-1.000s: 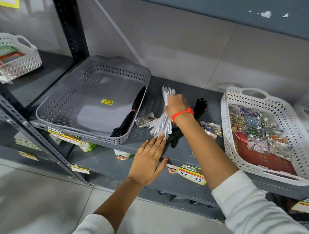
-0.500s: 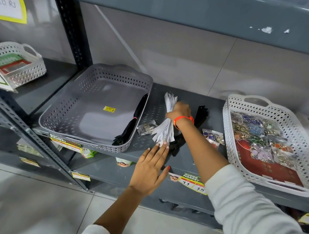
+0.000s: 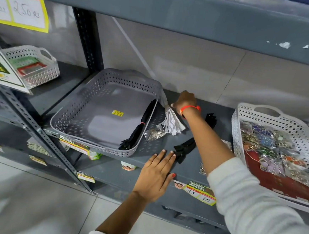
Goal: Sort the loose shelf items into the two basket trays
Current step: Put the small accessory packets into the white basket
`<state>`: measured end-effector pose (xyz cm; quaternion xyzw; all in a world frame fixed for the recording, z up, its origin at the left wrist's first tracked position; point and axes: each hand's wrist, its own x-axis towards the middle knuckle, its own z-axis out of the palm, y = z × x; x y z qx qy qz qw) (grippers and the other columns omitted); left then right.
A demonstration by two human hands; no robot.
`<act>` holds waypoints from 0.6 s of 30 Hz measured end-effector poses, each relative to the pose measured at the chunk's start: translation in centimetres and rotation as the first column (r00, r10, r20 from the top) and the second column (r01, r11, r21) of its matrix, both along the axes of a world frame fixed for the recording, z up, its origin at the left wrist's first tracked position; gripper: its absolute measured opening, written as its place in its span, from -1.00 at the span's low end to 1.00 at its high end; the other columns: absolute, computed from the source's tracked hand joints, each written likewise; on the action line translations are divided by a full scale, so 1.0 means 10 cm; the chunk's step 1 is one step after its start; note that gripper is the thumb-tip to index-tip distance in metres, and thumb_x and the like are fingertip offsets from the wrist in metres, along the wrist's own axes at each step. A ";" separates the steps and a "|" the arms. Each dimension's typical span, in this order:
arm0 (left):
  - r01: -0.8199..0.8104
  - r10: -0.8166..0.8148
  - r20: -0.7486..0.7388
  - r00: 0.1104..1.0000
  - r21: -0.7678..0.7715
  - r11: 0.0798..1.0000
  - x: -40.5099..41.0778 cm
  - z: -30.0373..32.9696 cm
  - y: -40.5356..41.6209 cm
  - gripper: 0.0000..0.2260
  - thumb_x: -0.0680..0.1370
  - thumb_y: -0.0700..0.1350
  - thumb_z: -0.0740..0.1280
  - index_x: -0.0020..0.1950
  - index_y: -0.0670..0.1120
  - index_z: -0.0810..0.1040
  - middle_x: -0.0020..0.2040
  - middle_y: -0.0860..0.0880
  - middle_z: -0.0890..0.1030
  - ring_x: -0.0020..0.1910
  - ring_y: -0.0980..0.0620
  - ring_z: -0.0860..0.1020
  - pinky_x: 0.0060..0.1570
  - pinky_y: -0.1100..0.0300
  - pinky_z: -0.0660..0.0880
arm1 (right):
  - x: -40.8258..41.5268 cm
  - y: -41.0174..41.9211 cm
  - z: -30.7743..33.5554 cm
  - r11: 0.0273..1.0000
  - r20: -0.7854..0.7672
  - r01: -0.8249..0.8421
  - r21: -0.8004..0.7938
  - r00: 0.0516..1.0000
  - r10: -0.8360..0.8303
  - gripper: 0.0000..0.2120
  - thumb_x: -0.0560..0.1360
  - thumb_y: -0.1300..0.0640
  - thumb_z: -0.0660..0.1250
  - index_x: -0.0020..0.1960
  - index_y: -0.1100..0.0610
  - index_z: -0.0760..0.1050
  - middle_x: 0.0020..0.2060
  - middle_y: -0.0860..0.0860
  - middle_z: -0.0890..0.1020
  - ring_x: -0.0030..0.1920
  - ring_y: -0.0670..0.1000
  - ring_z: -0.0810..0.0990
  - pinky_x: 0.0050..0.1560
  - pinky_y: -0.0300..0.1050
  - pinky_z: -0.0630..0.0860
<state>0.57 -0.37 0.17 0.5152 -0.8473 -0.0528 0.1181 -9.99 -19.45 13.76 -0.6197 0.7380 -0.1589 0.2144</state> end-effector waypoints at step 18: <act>-0.013 0.015 -0.064 0.998 0.028 1.000 -0.02 0.01 0.01 -0.50 0.62 0.09 -0.16 0.42 -0.06 0.33 0.40 0.02 0.42 0.39 0.00 0.34 0.36 0.11 0.12 | -0.54 0.55 -0.30 0.976 -0.088 0.218 -0.028 0.972 -0.219 -0.74 0.41 0.37 0.33 0.10 0.34 0.51 0.09 0.33 0.60 0.12 0.30 0.58 0.09 0.05 0.56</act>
